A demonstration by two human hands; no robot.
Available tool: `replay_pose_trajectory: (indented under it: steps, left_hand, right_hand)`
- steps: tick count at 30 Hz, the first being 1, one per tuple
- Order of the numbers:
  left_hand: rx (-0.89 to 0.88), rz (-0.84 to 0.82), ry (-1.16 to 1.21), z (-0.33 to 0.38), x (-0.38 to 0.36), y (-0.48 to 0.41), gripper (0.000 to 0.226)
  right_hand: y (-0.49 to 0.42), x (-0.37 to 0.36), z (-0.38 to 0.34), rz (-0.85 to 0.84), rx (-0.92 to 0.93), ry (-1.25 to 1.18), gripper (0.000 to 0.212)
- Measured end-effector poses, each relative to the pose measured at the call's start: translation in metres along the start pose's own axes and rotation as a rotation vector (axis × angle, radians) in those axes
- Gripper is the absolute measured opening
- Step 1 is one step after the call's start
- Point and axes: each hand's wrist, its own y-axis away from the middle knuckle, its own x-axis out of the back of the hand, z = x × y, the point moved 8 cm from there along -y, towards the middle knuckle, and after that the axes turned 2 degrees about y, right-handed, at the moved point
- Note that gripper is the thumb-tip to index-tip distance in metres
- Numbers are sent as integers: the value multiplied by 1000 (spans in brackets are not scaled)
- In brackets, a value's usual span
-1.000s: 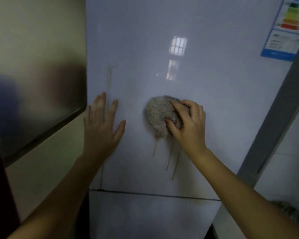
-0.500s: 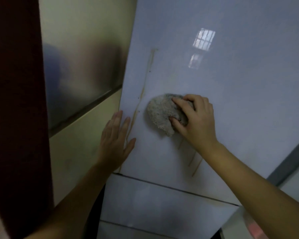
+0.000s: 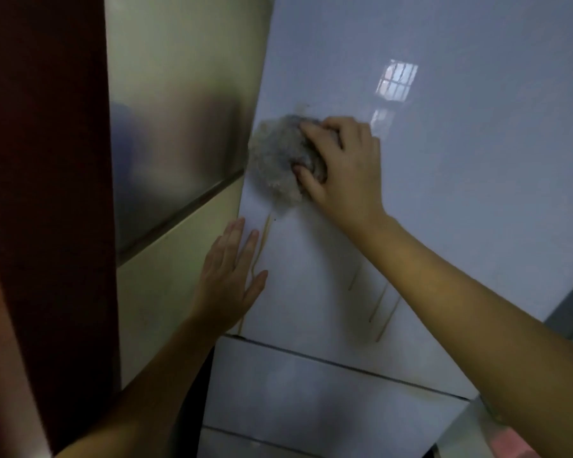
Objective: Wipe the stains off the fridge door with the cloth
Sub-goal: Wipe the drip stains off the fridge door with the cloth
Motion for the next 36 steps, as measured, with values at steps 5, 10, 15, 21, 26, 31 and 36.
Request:
replay_pose_trajectory:
  steps: [5,10,15,21,26,31,36]
  left_hand:
    - [-27,-19,3,-1,0,0,69]
    - [0,-56,-2,-2,2,0,69]
    - [0,-92,-20,-1,4,0,69]
    - [-23,-113,-21,0,9,-1,69]
    - [-13,-138,-29,-3,8,0,68]
    - [12,-163,-11,-3,4,0,71]
    - [-15,-148,-7,-1,11,-2,67]
  right_hand:
    - [49,-18,-17,-116,192,54,47]
    - [12,-1,6,-29,129,72,48]
    - [-19,1,4,48,-1,35,49]
    - [14,-8,-15,-87,204,61,45]
    - [-34,29,33,99,-21,27,50]
    - [-55,9,2,83,-26,2,50]
    - [-5,-14,-24,-28,113,24,48]
